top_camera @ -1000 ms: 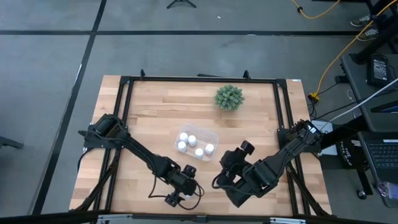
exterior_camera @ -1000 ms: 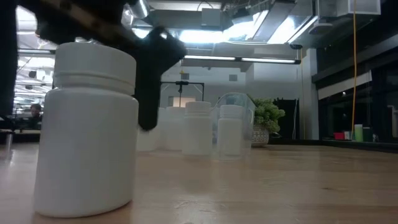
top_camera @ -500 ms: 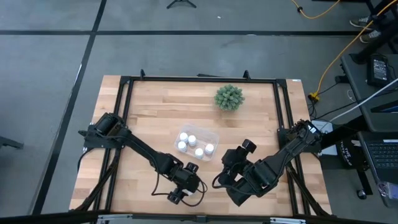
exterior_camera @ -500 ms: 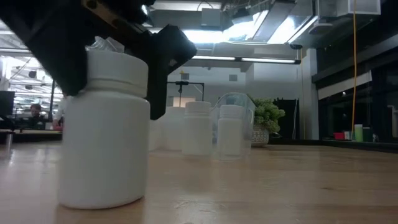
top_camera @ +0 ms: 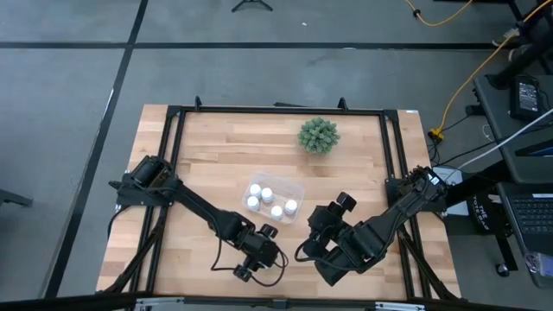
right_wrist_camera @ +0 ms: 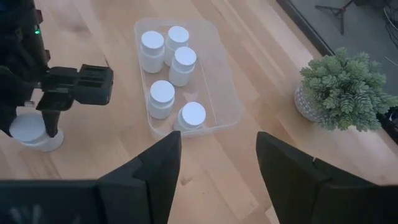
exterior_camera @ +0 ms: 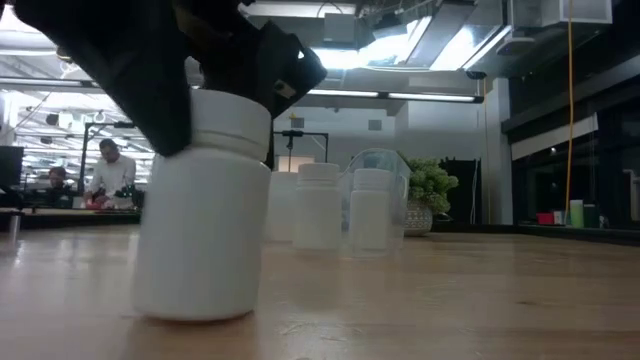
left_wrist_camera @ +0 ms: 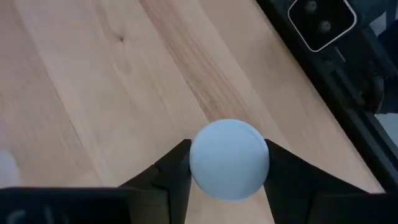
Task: Pick and place pill bottles into a basket
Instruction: Put the white pill bottle into the transparent bin
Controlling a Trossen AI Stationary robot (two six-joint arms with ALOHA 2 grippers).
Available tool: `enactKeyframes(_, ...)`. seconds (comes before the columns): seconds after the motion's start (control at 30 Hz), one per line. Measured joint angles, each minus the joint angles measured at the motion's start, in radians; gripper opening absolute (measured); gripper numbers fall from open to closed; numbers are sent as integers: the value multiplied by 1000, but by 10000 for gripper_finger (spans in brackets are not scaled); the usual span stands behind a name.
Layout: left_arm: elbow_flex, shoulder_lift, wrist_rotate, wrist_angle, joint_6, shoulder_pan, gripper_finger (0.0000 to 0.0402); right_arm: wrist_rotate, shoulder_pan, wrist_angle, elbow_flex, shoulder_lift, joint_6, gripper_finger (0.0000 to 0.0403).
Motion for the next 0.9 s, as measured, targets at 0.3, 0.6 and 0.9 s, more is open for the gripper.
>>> enactKeyframes(0.3, 3, -82, -96, -68, 36, 44, 155, 0, -1, -7, 0, 0, -1, 210)
enactKeyframes(0.6, 93, -200, -189, -148, 81, 124, 155, 44, -44, -7, 0, 0, 31, 210)
enactKeyframes(0.9, 139, -216, -198, -221, 100, 201, 155, 85, -134, -6, 0, -13, -29, 210)
